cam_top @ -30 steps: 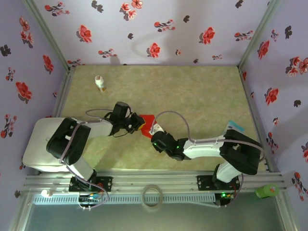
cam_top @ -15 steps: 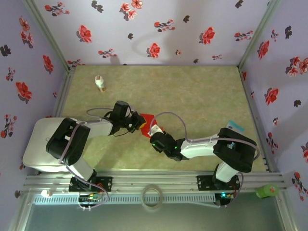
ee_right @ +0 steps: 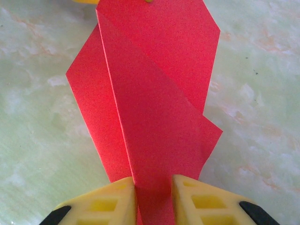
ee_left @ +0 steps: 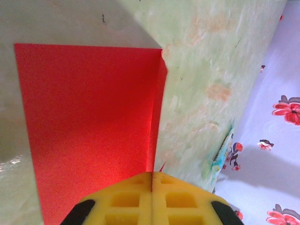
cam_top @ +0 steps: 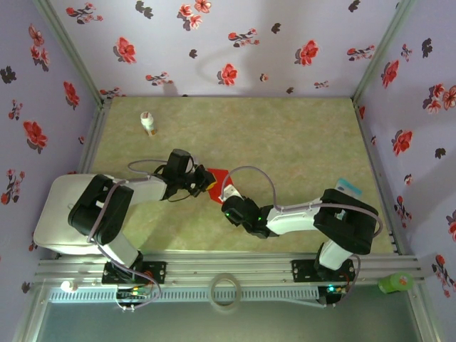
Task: Fold a paper plane with a square sheet of paper (pick it up from the middle)
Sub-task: Fourth fold the wing at the center of the table.
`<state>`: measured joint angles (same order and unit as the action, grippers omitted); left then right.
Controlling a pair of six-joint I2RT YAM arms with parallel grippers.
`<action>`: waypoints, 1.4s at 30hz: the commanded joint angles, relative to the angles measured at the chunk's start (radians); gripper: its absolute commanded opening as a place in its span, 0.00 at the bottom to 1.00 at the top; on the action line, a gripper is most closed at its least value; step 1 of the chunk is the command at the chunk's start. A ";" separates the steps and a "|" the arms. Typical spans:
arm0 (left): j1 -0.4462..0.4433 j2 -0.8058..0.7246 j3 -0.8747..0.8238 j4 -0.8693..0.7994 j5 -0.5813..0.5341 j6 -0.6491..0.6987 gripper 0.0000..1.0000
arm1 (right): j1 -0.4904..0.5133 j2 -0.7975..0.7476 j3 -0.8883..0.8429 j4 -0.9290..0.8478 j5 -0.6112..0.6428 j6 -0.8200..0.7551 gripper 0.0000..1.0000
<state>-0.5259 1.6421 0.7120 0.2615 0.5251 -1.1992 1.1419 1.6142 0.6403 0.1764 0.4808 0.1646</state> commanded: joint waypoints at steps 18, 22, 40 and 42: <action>-0.002 -0.019 0.027 0.010 0.015 -0.011 0.02 | 0.007 0.007 -0.020 0.065 0.059 0.033 0.17; -0.002 -0.016 0.029 0.010 0.015 -0.010 0.02 | 0.007 0.004 -0.024 0.071 0.049 0.039 0.11; 0.029 -0.124 0.060 -0.176 -0.074 0.080 0.46 | -0.057 0.035 -0.050 0.145 -0.117 0.155 0.05; 0.032 -0.128 0.063 -0.188 -0.073 0.085 0.47 | -0.068 0.041 -0.051 0.152 -0.141 0.168 0.05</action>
<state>-0.5037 1.5364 0.7498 0.1307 0.4770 -1.1496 1.0882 1.6333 0.6037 0.2924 0.3866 0.2878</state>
